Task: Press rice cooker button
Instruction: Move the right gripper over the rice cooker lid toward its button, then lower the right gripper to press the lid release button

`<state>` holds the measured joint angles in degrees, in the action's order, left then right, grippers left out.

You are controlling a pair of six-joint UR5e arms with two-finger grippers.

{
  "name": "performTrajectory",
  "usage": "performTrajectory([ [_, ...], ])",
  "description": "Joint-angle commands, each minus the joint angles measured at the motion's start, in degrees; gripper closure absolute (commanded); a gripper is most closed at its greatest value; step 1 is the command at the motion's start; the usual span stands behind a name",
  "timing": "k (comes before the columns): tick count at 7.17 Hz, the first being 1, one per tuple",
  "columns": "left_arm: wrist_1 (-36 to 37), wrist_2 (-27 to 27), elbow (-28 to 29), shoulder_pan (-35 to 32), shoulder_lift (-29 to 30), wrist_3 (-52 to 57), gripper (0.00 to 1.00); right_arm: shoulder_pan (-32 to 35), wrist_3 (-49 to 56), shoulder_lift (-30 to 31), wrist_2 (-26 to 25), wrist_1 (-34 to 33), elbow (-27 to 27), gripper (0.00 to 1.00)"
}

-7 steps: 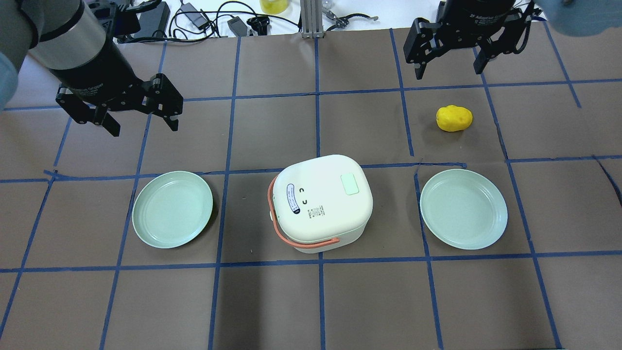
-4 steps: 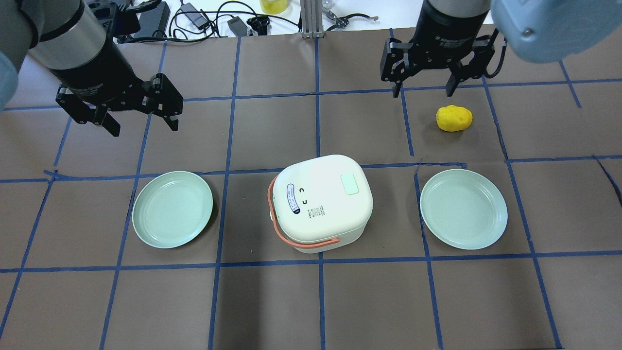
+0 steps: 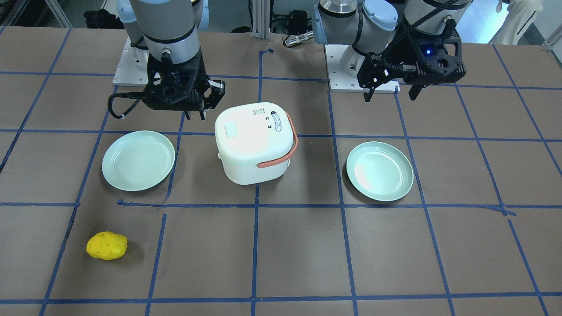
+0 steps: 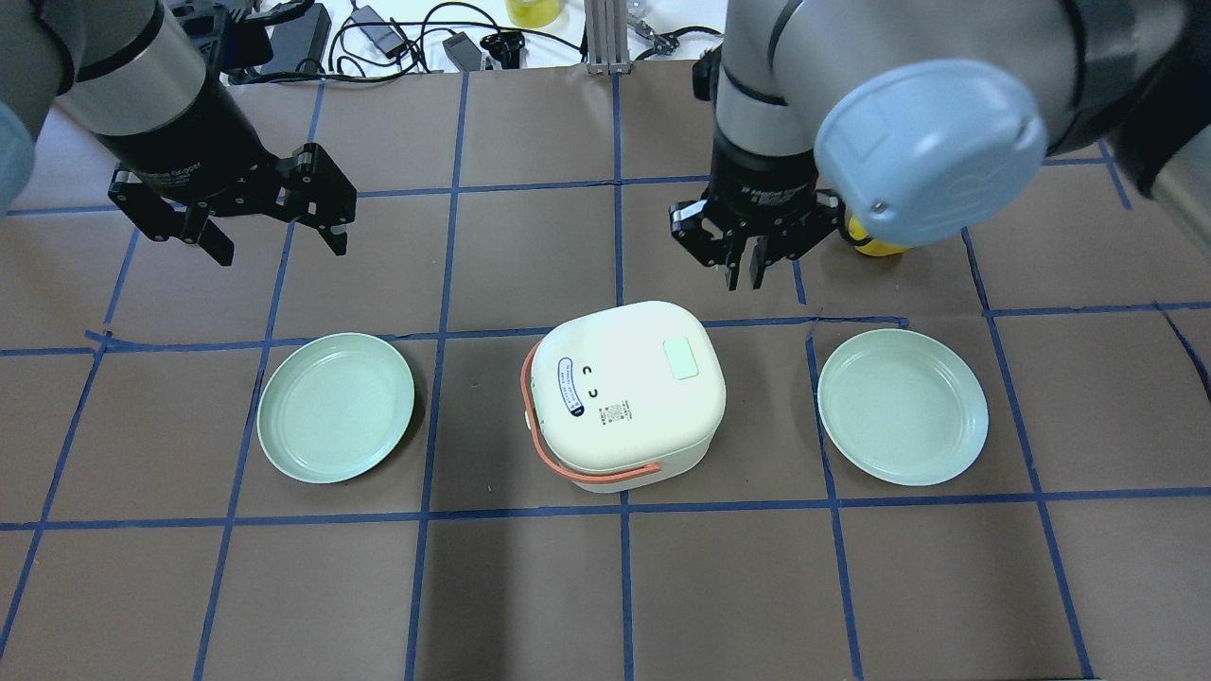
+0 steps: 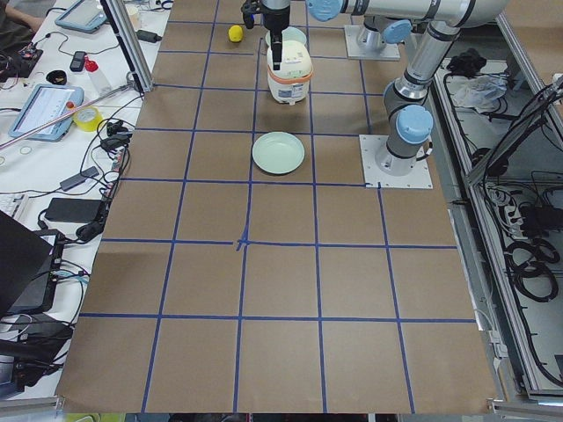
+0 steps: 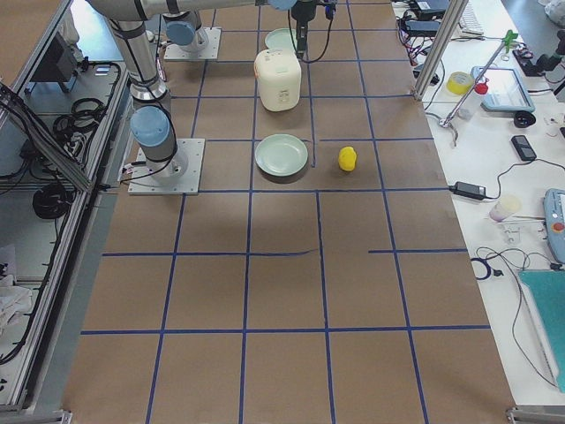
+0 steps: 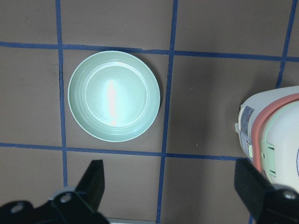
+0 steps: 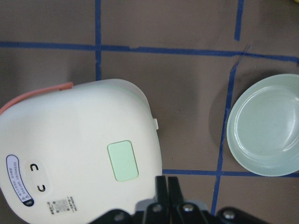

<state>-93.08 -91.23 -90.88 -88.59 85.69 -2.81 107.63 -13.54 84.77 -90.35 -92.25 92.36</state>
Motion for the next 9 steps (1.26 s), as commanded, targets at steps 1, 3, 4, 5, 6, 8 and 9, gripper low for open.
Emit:
performTrajectory([
  [1, 0.0, 0.0, 0.0, 0.0, 0.0, 0.0, 0.0, 2.32, -0.09, 0.13, -0.08, -9.3, 7.81, 1.0],
  [3, 0.0, 0.0, 0.0, 0.0, 0.0, 0.0, 0.0, 2.41, -0.35, -0.22, 0.09, -12.95, 9.24, 1.0],
  [4, 0.0, 0.0, 0.0, 0.0, 0.0, 0.0, 0.0, 2.41, -0.26, -0.22, 0.53, -12.96, 9.42, 1.0],
  [5, 0.0, 0.0, 0.0, 0.0, 0.0, -0.09, 0.0, 2.41, -0.26, -0.22, 1.31, -12.96, 9.6, 1.0],
  [6, 0.0, 0.0, 0.0, 0.0, 0.0, -0.09, 0.0, 2.41, -0.17, -0.22, 1.32, -13.22, 10.03, 1.0],
  [8, 0.0, 0.0, 0.0, 0.0, 0.0, 0.0, 0.0, 2.41, -0.17, -0.92, 1.32, -13.57, 10.12, 1.0],
  [9, 0.0, 0.0, 0.0, 0.0, 0.0, 0.0, 0.0, 2.41, -0.17, -1.1, 1.32, -13.49, 10.04, 1.0],
])
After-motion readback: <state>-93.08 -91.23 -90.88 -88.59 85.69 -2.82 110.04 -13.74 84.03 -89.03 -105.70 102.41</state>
